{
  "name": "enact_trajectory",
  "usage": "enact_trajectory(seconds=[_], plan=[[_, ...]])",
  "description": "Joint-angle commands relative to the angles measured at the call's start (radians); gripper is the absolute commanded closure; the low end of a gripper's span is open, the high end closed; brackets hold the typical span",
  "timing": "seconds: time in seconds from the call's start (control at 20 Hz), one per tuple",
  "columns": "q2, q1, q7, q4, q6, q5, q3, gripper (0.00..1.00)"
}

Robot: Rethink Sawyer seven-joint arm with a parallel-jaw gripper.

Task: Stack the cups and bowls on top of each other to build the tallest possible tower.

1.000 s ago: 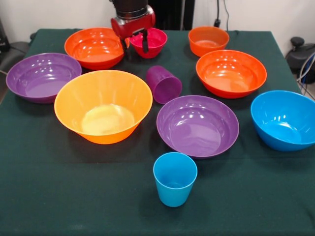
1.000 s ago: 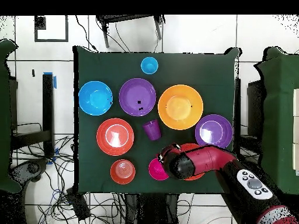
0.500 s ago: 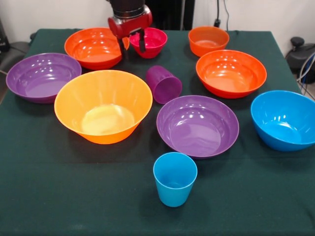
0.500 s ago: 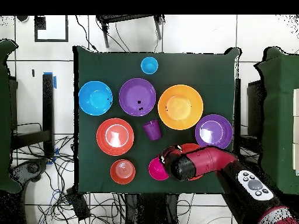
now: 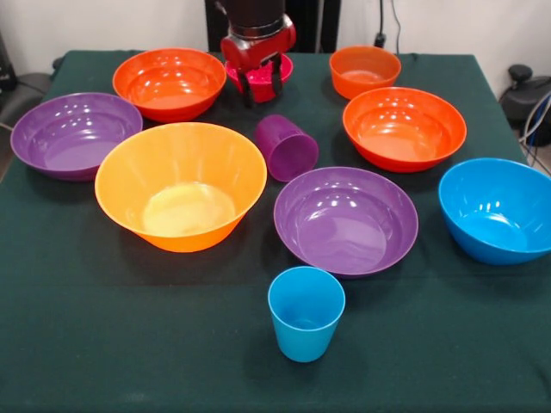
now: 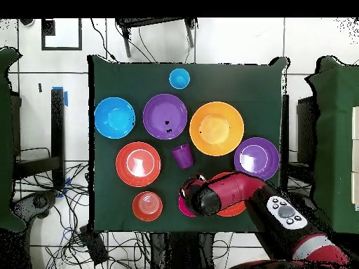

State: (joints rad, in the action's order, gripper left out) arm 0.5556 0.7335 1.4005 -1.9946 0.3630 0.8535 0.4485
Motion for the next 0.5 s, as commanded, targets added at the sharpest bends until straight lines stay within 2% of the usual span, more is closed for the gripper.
enact_trajectory(seconds=[0.05,0.35,0.5], plan=[[0.006,-0.007,-0.001,-0.064,-0.027,0.106,-0.029,0.0],[0.057,0.075,-0.067,-0.114,0.022,0.093,-0.002,0.0],[0.075,0.079,-0.073,-0.126,0.046,0.073,0.02,0.0]])
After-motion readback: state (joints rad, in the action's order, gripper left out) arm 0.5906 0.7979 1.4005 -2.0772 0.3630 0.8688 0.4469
